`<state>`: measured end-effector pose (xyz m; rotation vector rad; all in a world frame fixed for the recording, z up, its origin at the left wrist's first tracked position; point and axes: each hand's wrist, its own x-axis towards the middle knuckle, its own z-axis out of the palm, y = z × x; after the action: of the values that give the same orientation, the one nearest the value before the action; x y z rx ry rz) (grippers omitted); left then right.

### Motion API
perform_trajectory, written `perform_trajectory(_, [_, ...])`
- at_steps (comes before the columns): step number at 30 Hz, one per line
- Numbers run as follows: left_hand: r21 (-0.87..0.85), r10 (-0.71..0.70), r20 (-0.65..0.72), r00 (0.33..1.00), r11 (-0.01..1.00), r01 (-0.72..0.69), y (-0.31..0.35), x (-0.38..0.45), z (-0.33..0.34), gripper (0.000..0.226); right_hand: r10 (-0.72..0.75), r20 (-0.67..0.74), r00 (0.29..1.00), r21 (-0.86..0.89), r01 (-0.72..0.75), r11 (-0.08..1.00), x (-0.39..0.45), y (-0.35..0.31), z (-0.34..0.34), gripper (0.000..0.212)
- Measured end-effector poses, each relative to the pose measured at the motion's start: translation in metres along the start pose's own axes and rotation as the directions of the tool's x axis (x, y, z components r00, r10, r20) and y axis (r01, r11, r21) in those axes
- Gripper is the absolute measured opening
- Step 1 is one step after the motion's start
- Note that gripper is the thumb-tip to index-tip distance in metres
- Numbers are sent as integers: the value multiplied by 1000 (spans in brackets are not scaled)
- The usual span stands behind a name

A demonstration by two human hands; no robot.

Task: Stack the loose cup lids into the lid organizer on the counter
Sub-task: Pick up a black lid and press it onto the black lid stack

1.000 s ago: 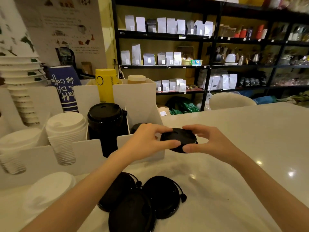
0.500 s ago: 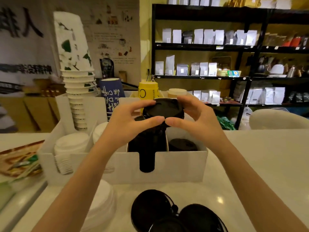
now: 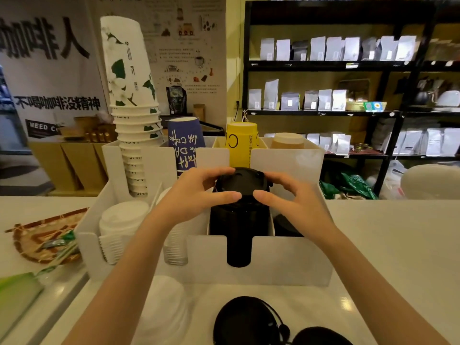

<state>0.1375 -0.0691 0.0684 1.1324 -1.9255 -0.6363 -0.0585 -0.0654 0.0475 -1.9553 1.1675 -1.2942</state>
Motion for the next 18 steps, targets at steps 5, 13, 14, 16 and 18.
perform_trajectory(5, [-23, -36, 40, 999, 999, 37, -3, 1, -1, 49, 15, 9, 1000, -7, -15, 1000, 1, 5, 3, 47])
perform_trajectory(13, [38, -54, 63, 997, 998, 52, -4, 0, 1, 50, -15, 21, 1000, -104, 18, 994, -2, 9, 6, 51])
perform_trajectory(14, [42, -60, 65, 996, 997, 57, -4, 0, 1, 50, -14, 22, 1000, -101, 16, 995, -1, 10, 6, 50])
perform_trajectory(16, [56, -65, 70, 995, 997, 61, -4, 0, 2, 51, -2, 28, 1000, -86, 5, 996, -1, 10, 6, 49])
perform_trajectory(18, [90, -65, 72, 995, 994, 59, -4, -1, 3, 52, 12, 32, 999, -76, -9, 997, -2, 11, 7, 48])
